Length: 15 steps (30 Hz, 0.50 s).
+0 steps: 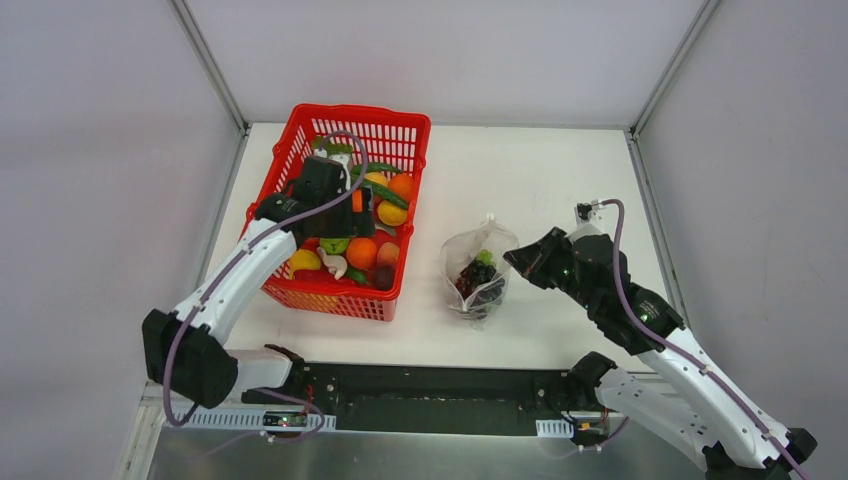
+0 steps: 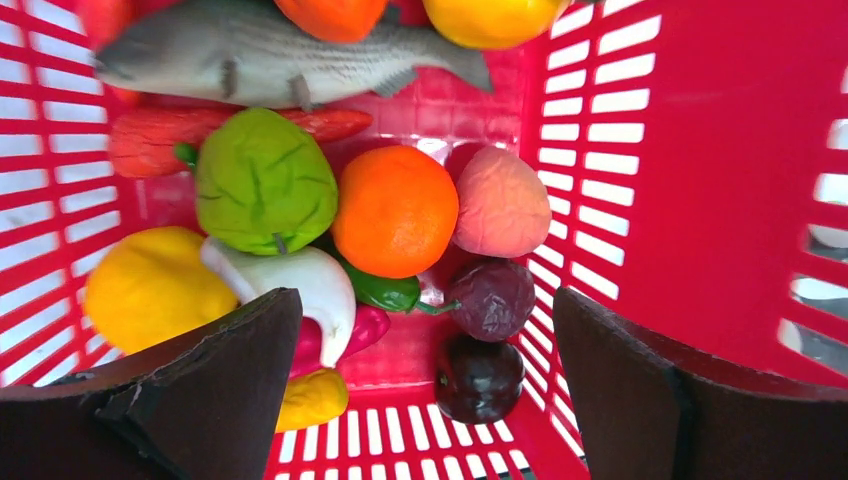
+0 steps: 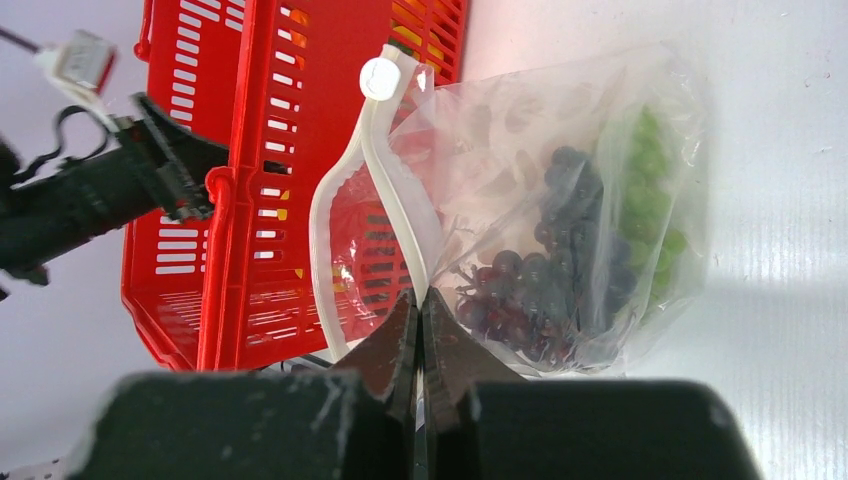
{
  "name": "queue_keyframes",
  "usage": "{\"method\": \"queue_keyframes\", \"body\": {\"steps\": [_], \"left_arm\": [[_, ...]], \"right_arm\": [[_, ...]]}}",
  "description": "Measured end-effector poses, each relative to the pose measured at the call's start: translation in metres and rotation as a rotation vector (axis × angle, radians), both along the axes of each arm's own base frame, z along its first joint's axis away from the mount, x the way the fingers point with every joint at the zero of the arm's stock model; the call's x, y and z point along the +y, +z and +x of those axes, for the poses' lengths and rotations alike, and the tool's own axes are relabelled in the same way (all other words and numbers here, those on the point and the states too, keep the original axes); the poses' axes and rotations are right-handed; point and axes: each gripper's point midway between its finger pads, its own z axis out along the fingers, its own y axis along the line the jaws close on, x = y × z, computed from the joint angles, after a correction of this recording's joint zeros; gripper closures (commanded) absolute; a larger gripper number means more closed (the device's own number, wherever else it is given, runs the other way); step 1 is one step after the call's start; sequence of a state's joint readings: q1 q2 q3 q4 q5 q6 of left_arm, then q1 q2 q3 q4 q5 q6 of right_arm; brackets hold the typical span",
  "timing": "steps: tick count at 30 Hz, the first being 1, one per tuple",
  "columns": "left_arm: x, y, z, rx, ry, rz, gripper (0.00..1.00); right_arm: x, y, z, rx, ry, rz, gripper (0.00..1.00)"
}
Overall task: Place the food in the zip-top bag and seal the zipper
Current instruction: Pick up the fake fruit from the bin.
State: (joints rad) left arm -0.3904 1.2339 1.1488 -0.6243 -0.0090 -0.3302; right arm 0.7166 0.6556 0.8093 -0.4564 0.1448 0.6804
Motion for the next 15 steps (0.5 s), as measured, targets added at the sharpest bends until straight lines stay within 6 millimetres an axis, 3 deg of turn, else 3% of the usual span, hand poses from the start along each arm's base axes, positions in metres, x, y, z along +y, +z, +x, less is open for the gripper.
{"method": "queue_keyframes", "body": {"steps": [7, 15], "left_arm": [[-0.019, -0.067, 0.004, 0.196, -0.055, 0.005, 0.05], [-0.014, -0.101, 0.013, 0.225, 0.017, 0.035, 0.09]], "right_arm": [[0.000, 0.001, 0.000, -0.002, 0.001, 0.001, 1.00], [-0.002, 0.005, -0.002, -0.015, 0.000, 0.012, 1.00]]}}
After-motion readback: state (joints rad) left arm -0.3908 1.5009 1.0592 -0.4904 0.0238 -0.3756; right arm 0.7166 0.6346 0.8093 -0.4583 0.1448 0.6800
